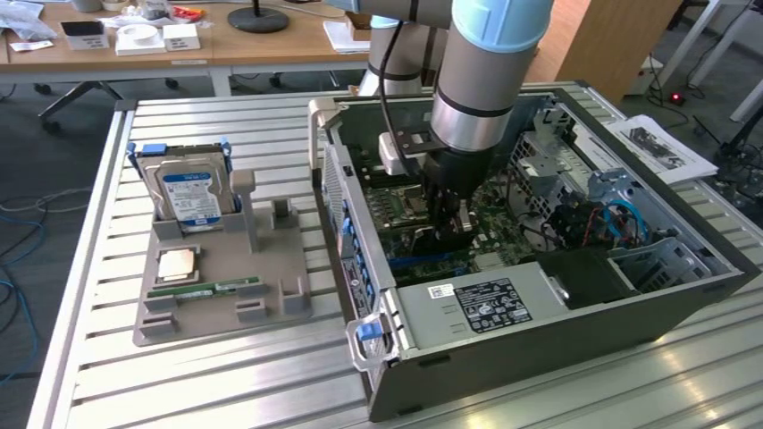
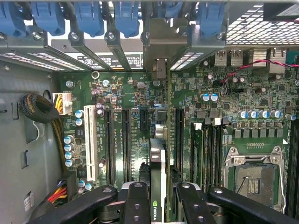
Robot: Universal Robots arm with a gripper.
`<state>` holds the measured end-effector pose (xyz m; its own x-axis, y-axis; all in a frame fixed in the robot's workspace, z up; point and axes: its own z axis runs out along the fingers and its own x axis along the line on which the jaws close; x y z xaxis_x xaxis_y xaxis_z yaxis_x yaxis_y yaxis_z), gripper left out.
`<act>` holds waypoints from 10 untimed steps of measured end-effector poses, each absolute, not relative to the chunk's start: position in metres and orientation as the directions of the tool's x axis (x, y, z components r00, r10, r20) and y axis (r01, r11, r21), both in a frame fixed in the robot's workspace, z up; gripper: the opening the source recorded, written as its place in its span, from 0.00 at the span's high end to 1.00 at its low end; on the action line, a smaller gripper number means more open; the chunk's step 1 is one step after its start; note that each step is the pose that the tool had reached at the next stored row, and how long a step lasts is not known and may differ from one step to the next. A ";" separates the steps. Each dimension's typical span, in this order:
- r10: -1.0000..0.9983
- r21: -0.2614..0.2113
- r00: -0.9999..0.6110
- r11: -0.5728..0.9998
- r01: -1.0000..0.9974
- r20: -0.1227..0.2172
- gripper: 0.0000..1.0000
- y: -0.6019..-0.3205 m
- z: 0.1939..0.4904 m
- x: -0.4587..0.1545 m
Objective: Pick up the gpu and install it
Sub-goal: 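Insert the gpu into the slot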
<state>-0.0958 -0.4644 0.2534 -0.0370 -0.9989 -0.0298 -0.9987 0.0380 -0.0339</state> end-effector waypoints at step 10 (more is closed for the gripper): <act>-0.999 -0.032 -0.037 0.038 -0.999 -0.030 0.73 -0.464 0.257 -0.096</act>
